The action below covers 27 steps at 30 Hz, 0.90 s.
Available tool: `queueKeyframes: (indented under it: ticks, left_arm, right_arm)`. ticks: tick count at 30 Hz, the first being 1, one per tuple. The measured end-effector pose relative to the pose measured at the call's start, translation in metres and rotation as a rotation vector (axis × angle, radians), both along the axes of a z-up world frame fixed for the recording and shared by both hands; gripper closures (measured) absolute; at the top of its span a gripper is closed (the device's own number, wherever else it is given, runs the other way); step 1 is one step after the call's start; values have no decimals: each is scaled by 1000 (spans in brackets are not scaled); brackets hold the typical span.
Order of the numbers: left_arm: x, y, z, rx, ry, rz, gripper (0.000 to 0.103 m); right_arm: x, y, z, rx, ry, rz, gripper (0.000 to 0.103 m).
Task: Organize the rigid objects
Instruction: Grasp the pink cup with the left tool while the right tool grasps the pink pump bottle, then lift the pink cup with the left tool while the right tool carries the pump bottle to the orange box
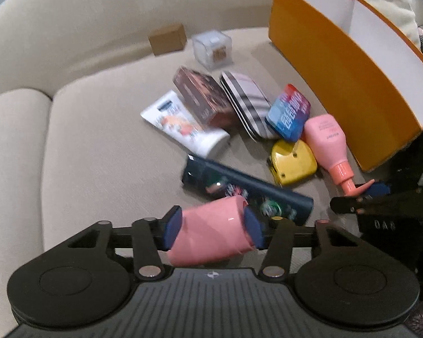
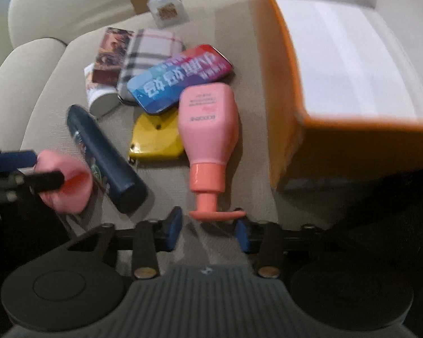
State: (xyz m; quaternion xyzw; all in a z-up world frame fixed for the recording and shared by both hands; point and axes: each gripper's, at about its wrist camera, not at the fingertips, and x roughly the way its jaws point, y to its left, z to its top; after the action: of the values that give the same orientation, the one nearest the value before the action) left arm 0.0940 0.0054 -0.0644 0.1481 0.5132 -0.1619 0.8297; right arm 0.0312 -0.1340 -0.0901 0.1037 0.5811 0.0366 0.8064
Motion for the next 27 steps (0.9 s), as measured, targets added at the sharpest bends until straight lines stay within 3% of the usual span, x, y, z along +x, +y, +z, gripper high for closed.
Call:
queueKeyframes:
  ticks: [4,8,13,17,23,27]
  left_arm:
    - [6,9,7,3,-2,11,50]
    - [9,19,18,57,-50,43,56]
    - [20,39,16,112,-70,105,62]
    - [26,58,15,103,-59,157,63]
    - [15,75,20,32,-65,226,62]
    - [2,81,31,-19,-99,259,50]
  right_arm:
    - [-1,15,17,-18,-83,81,75]
    - [1,22,33,-32,-161,120,79]
    - [8,35,51,-64,-256,160,91]
    - [12,33,51,-85,-260,162,98]
    - [11,43,54,-208,-317,208,95]
    - [8,51,55,-316,-346,248,76]
